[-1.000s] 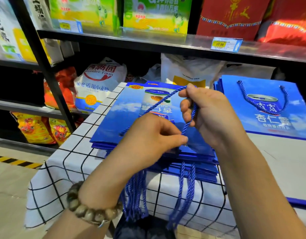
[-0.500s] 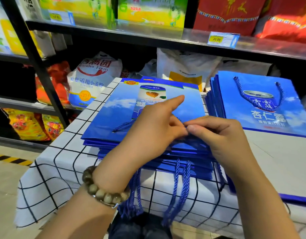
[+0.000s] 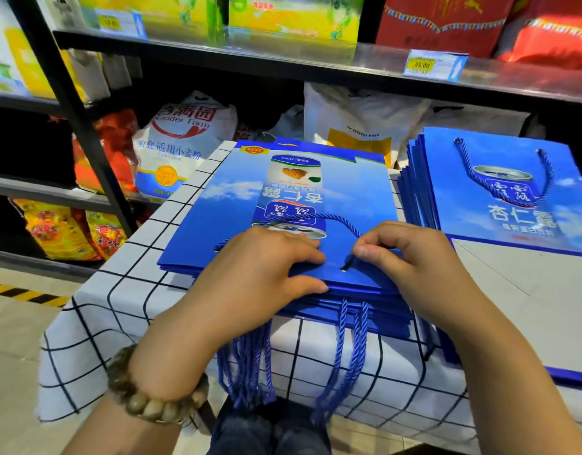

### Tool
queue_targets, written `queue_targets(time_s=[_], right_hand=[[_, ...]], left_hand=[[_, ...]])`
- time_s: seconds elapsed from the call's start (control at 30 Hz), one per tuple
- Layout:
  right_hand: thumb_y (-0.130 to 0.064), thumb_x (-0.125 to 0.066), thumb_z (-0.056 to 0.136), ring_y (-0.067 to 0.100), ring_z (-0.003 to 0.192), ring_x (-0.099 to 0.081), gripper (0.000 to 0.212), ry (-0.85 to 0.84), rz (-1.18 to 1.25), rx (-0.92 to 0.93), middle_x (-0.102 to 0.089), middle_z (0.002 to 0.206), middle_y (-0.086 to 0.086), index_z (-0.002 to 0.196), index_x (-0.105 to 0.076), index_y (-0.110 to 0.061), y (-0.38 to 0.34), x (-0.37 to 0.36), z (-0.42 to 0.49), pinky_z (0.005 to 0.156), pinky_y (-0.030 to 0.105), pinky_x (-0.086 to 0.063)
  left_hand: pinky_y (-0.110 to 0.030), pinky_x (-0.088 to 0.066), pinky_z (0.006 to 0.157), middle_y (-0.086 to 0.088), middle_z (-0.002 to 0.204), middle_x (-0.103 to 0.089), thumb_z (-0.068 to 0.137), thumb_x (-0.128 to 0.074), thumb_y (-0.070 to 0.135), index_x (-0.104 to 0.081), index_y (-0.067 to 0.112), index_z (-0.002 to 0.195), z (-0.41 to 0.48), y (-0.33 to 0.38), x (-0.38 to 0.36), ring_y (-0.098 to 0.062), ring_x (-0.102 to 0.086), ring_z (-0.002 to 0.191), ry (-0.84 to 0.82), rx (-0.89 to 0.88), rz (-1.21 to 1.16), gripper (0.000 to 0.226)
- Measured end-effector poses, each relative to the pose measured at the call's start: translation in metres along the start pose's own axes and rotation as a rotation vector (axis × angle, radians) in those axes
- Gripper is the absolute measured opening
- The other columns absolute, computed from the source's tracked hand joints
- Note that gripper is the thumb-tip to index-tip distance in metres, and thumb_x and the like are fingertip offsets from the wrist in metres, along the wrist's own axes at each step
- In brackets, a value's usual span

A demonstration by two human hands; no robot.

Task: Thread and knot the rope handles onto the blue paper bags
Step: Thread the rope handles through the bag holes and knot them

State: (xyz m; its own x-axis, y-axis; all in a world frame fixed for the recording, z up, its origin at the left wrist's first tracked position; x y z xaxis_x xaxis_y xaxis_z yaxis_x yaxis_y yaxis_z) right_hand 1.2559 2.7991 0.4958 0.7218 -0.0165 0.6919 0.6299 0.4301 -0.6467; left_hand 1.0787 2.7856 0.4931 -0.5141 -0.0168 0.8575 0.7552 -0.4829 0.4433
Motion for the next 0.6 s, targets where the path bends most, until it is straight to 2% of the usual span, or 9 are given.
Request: queue_targets(time_s=[0.07,0.2,0.33,0.4,0.47,0.5,0.57,0.6], right_hand=[[-0.016,-0.062,0.085,-0.008,0.079,-0.054,0.022,-0.016,-0.055,0.009,-0.059,0.075,-0.021,0.069,-0.057,-0.031,-0.002,0.001,0.003,0.069,0.002,-0.036],[-0.020,-0.059,0.086,-0.002,0.075,-0.055,0.015,-0.118,-0.146,0.005,-0.056,0.074,-0.023,0.074,-0.059,-0.029,-0.004,0.000,0.008,0.069,0.004,-0.036],[-0.021,-0.056,0.089,0.002,0.079,-0.054,0.013,-0.182,-0.175,0.031,-0.055,0.076,-0.019,0.084,-0.068,-0.020,-0.007,-0.003,0.009,0.073,0.014,-0.039],[-0.023,-0.051,0.092,0.004,0.083,-0.054,0.017,-0.238,-0.103,0.025,-0.056,0.083,-0.013,0.088,-0.067,-0.022,-0.007,-0.001,0.005,0.078,0.018,-0.040],[-0.026,-0.048,0.088,0.003,0.090,-0.054,0.019,-0.309,0.078,-0.025,-0.057,0.092,-0.008,0.093,-0.066,-0.025,-0.008,0.001,-0.002,0.083,0.015,-0.039],[-0.027,-0.045,0.084,0.002,0.092,-0.054,0.025,-0.334,0.095,-0.029,-0.056,0.095,-0.009,0.099,-0.066,-0.025,-0.007,0.002,-0.005,0.084,0.013,-0.038],[-0.023,-0.043,0.089,0.001,0.095,-0.052,0.030,-0.351,-0.032,-0.001,-0.054,0.097,-0.013,0.110,-0.064,-0.020,-0.002,0.002,-0.008,0.086,0.011,-0.037],[-0.019,-0.043,0.094,0.002,0.095,-0.052,0.028,-0.339,-0.082,0.007,-0.053,0.098,-0.014,0.113,-0.063,-0.018,0.000,0.002,-0.008,0.087,0.013,-0.037]], left_hand=[[-0.034,-0.046,0.094,0.010,0.114,-0.067,0.068,-0.064,0.053,-0.071,0.027,0.103,0.000,-0.001,0.000,-0.004,-0.057,0.112,0.016,0.006,-0.031,0.044],[-0.039,-0.054,0.073,0.005,0.087,-0.073,0.068,-0.041,0.059,-0.072,0.026,0.088,0.001,0.005,0.003,-0.016,-0.067,0.086,0.075,-0.029,-0.033,0.049],[-0.038,-0.053,0.055,0.006,0.072,-0.071,0.074,-0.043,0.053,-0.072,0.028,0.076,0.004,0.007,0.007,-0.019,-0.067,0.070,0.192,-0.077,0.119,0.038],[-0.032,-0.049,0.053,0.006,0.070,-0.070,0.075,-0.049,0.053,-0.071,0.029,0.075,0.004,0.010,0.013,-0.020,-0.066,0.070,0.209,-0.040,0.168,0.032],[-0.024,-0.037,0.054,0.006,0.075,-0.069,0.078,-0.052,0.053,-0.069,0.027,0.079,0.004,0.011,0.014,-0.020,-0.063,0.075,0.206,0.023,0.181,0.031],[-0.021,-0.032,0.054,0.006,0.076,-0.068,0.079,-0.056,0.053,-0.067,0.026,0.079,0.004,0.011,0.014,-0.019,-0.060,0.076,0.229,0.039,0.181,0.029],[-0.020,-0.030,0.058,0.008,0.071,-0.064,0.073,-0.063,0.047,-0.060,0.025,0.073,0.002,0.013,0.011,-0.014,-0.054,0.073,0.310,0.042,0.168,0.022],[-0.025,-0.034,0.066,0.009,0.069,-0.062,0.070,-0.063,0.044,-0.058,0.024,0.070,0.000,0.017,0.008,-0.012,-0.052,0.072,0.357,0.043,0.135,0.020]])
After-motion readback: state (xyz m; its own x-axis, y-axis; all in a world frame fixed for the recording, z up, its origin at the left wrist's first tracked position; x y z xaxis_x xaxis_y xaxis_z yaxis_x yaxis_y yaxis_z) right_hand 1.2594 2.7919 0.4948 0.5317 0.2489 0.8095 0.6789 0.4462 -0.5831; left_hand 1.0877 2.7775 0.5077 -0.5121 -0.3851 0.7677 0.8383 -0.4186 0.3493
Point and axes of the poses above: each hand's wrist, its own z-axis towards the middle knuckle, its own x-axis out of the back of the hand, y = z × x, the point moved 2 cm from there along z, towards the middle knuckle
